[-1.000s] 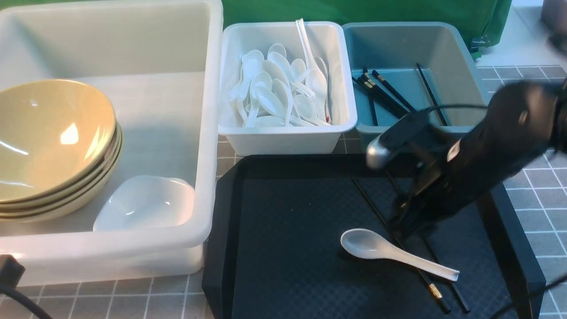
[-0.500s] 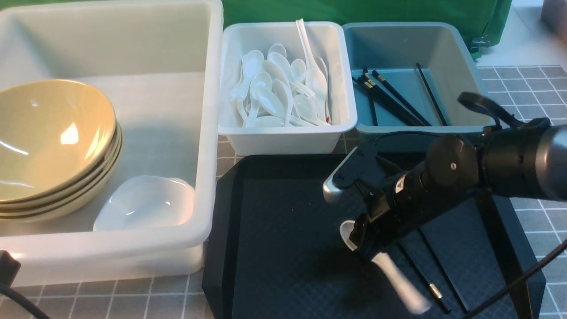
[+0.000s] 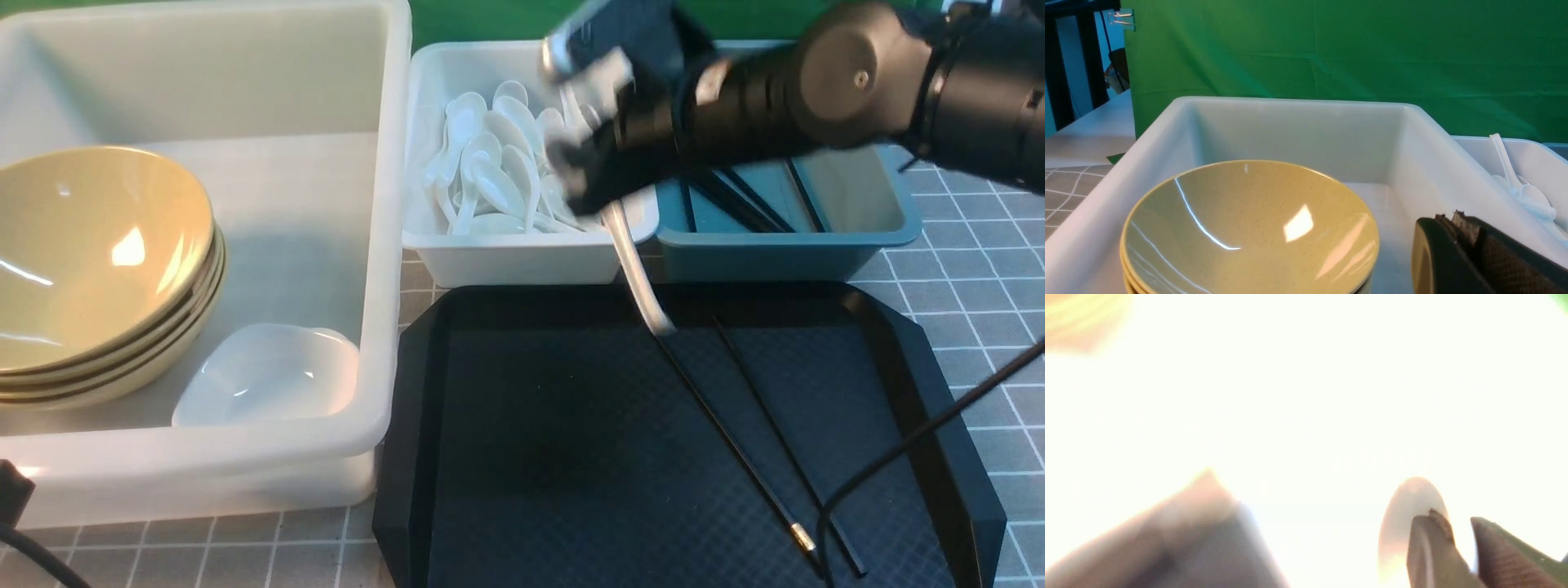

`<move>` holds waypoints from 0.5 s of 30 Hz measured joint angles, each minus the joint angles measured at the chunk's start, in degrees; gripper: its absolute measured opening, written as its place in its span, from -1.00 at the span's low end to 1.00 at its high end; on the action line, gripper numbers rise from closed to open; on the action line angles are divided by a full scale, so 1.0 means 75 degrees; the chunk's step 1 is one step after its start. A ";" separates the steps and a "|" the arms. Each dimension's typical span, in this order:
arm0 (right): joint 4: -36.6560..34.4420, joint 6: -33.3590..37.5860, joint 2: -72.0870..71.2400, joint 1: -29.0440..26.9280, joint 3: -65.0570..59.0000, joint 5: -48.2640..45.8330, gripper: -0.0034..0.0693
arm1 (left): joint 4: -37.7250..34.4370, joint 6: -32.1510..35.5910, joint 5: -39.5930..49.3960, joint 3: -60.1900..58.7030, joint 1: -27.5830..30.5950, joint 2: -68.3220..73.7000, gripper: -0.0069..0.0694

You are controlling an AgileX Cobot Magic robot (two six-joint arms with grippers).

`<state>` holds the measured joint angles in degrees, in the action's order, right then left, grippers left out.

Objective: On grey table put chopsticks spoon bowls plates into blue grey white boxes.
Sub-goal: 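Place the white spoon into the bin of spoons with the right gripper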

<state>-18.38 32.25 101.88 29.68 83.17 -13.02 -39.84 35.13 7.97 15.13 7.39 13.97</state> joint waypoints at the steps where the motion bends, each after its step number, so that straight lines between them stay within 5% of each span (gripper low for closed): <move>1: -0.0016 -0.0057 0.0139 0.0000 0.0119 0.0569 -0.60 | 0.0000 0.0000 0.0000 0.0000 0.0000 0.0000 -0.84; 4: -0.0112 -0.0188 0.0836 0.0000 0.0649 0.1977 -0.52 | 0.0000 0.0000 0.0000 0.0000 0.0000 0.0000 -0.84; 5: -0.0134 -0.0207 0.1504 -0.0071 0.1179 0.2090 -0.27 | 0.0000 0.0000 0.0000 0.0000 0.0000 0.0000 -0.84; 6: -0.0134 -0.0207 0.1597 -0.0088 0.1260 0.2020 -0.24 | 0.0000 0.0000 0.0000 0.0000 0.0000 0.0000 -0.84; 10: -0.0134 -0.0267 0.1914 -0.0412 0.1790 -0.0225 0.34 | 0.0000 0.0000 0.0017 0.0000 0.0000 0.0000 -0.84; 12: -0.0099 -0.0405 0.1736 -0.0564 0.1875 -0.1264 0.43 | 0.0000 0.0000 0.0043 0.0000 0.0000 0.0000 -0.84; 15: 0.0532 -0.1797 0.0979 -0.0971 0.1937 -0.3957 0.49 | 0.0000 0.0000 0.0057 0.0000 0.0000 0.0000 -0.84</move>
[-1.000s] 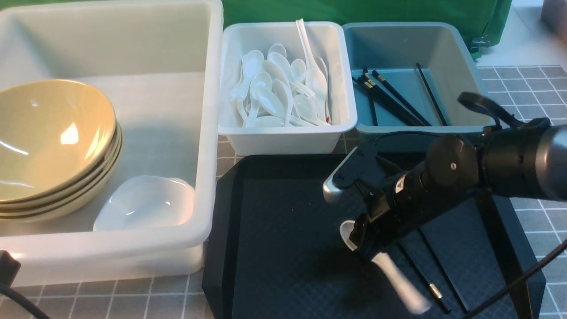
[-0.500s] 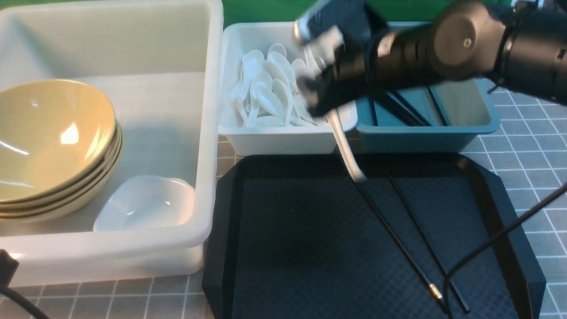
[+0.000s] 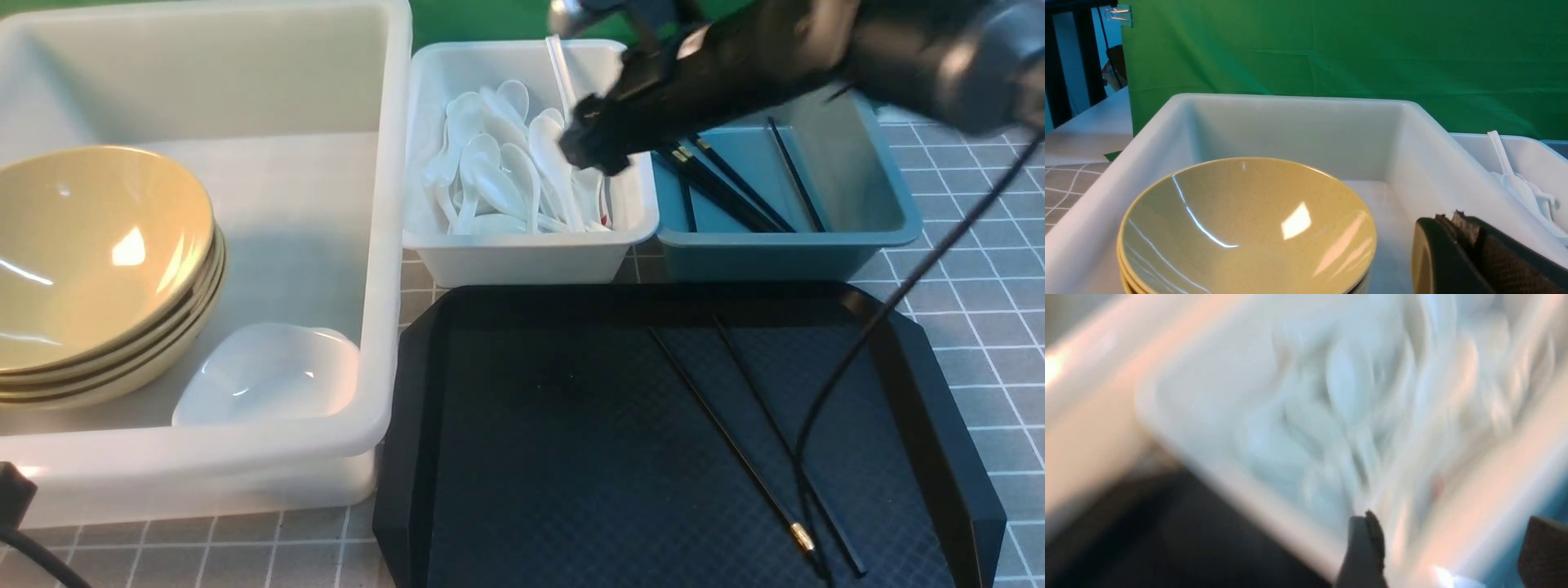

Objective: On grey table put chopsticks spoon bowls plates into blue grey white boxes.
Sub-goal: 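Place the white spoon into the bin of spoons with the right gripper, then move the grippers toward the tableware on the black tray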

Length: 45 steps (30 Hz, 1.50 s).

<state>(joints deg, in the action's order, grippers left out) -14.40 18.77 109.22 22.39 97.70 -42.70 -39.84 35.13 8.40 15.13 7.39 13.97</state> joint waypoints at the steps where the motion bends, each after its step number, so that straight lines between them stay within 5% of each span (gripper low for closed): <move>1: 0.0073 -0.0080 0.0000 -0.0021 0.0000 0.0000 0.49 | 0.0000 0.0000 0.0000 0.0000 0.0000 0.0000 -0.84; 6: 0.1580 -0.1130 -0.0823 -0.0219 -0.1194 -0.1907 0.49 | 0.0000 0.0000 -0.0069 -0.0070 0.0000 0.0000 -0.84; 10: 0.1756 -0.1823 -0.1290 -0.0134 -0.3850 -0.0931 0.49 | 0.0000 0.0000 -0.0083 -0.0086 0.0000 0.0000 -0.84; 16: 0.1756 -0.2325 -0.1315 -0.0063 -0.5433 0.0554 0.50 | 0.0000 0.0000 -0.0100 -0.0086 0.0000 0.0000 -0.84; 45: 0.0187 -0.2907 -0.0966 0.1189 -0.5464 0.2211 0.50 | -0.0017 0.0000 -0.0108 -0.0086 0.0000 0.0000 -0.84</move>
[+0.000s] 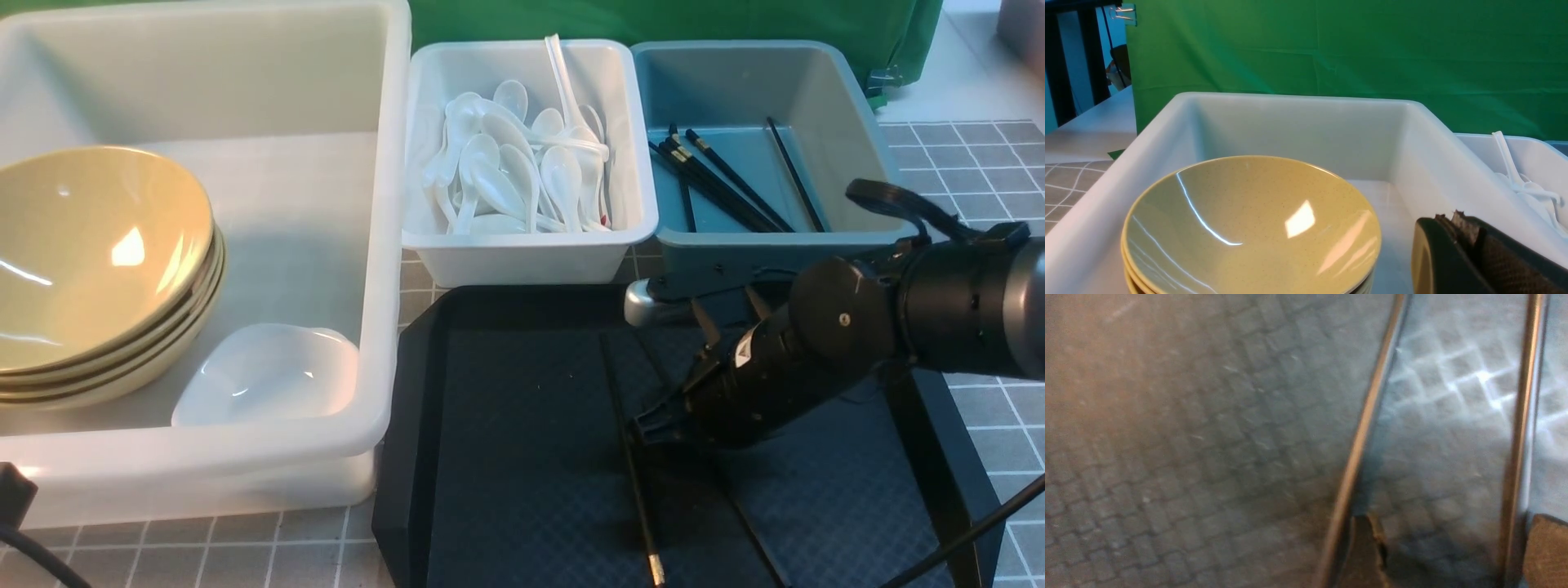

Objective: On grey table put chopsticks spoon bowls plates into blue grey white boxes.
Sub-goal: 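Move the grippers toward the tableware on the black tray, then grasp the chopsticks with the right gripper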

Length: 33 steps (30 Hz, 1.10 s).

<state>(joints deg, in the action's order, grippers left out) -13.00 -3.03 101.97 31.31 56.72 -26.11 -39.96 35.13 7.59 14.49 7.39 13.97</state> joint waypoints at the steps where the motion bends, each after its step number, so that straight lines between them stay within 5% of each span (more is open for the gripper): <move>1: -0.0022 -0.0012 0.0009 0.0099 0.0000 0.0082 0.50 | 0.0000 0.0000 0.0000 0.0000 0.0000 0.0000 -0.84; 11: 0.0531 0.1011 0.0266 0.1119 0.0038 0.0500 0.35 | 0.0000 0.0007 0.0000 0.0000 0.0000 0.0000 -0.84; 20: 0.1922 0.1439 0.0265 0.1239 0.0162 -0.0355 -0.58 | 0.0000 0.0007 0.0000 0.0000 0.0000 0.0000 -0.84; 27: 0.2189 0.1347 -0.0123 0.1057 0.0025 -0.0649 -0.59 | 0.0000 0.0007 0.0000 0.0000 0.0000 0.0000 -0.84; 33: 0.2223 0.1340 -0.1594 0.1043 -0.0041 -0.0467 -0.82 | 0.0000 0.0007 0.0007 0.0000 0.0000 0.0000 -0.84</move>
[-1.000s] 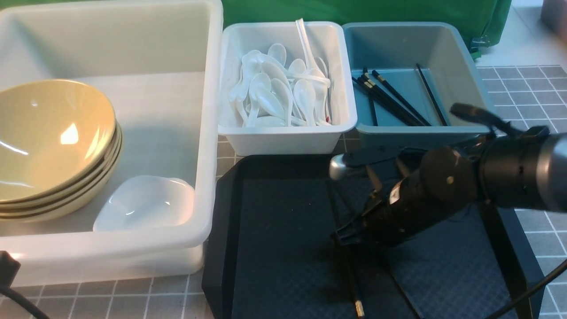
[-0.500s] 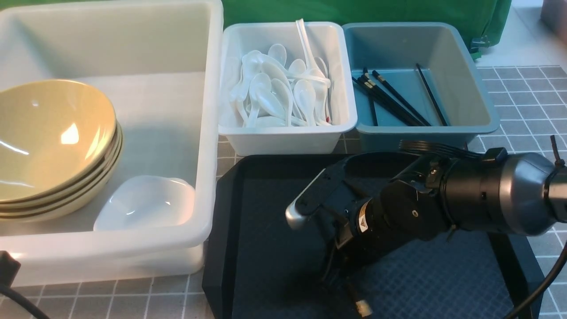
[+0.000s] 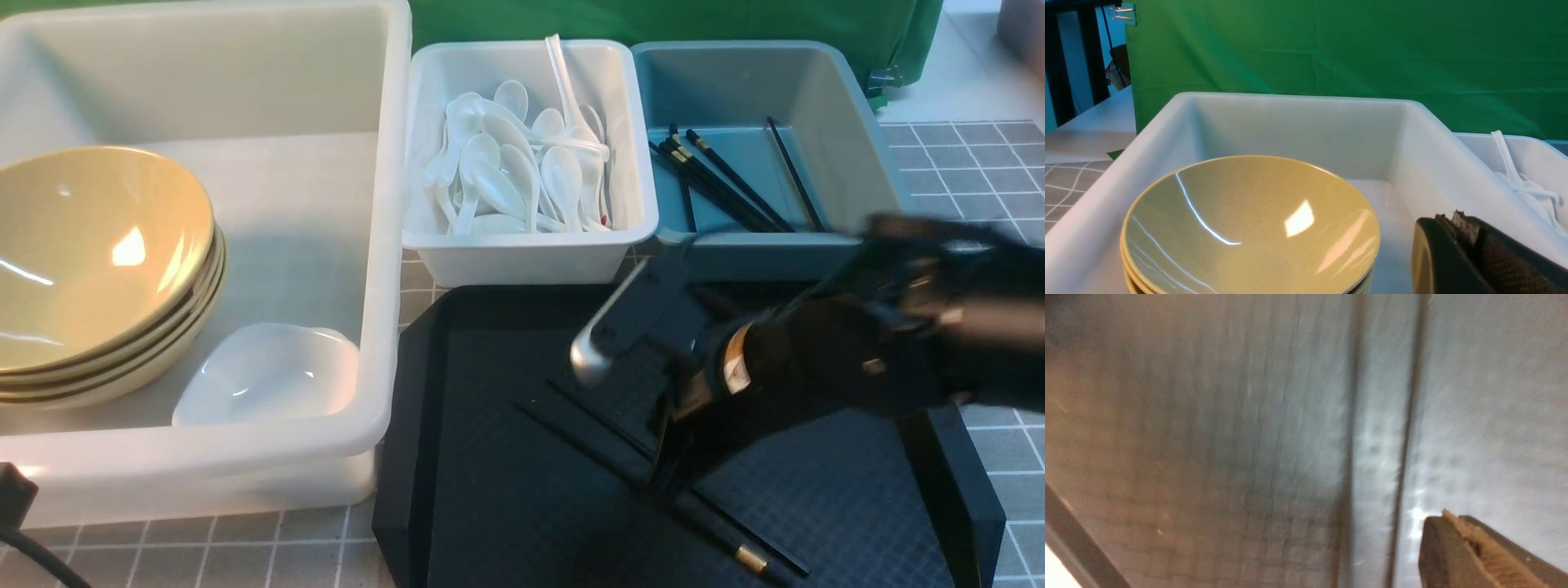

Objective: On grey table put chopsticks spoon bowls plates into blue grey white boxes.
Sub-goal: 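Grasp the chopsticks with the right gripper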

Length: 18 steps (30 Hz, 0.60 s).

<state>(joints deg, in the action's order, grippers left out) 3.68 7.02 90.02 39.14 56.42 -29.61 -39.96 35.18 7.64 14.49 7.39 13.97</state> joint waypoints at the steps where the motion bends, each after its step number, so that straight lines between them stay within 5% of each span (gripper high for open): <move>1: 0.0000 0.0008 -0.0142 -0.0009 0.0000 0.0031 -0.82 | 0.0000 0.0000 0.0007 0.0000 0.0000 0.0000 -0.84; 8: -0.0029 -0.0074 -0.0388 -0.0023 0.0000 -0.0291 -0.80 | 0.0000 0.0000 0.0007 0.0000 0.0000 0.0000 -0.84; 13: -0.0184 -0.0178 0.0321 -0.0023 0.0000 -0.1150 -0.52 | 0.0000 0.0000 0.0007 0.0000 0.0000 0.0000 -0.84; 15: -0.0106 -0.0178 0.0884 -0.0023 0.0000 -0.1028 -0.28 | 0.0000 0.0000 0.0007 0.0000 0.0000 0.0000 -0.84; 18: 0.0239 -0.0178 0.1390 -0.0023 0.0000 -0.0633 -0.18 | 0.0000 0.0000 0.0007 0.0000 0.0000 0.0000 -0.84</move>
<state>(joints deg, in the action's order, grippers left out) 5.47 5.68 100.44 38.97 56.42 -34.36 -39.96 35.18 7.70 14.49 7.39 13.97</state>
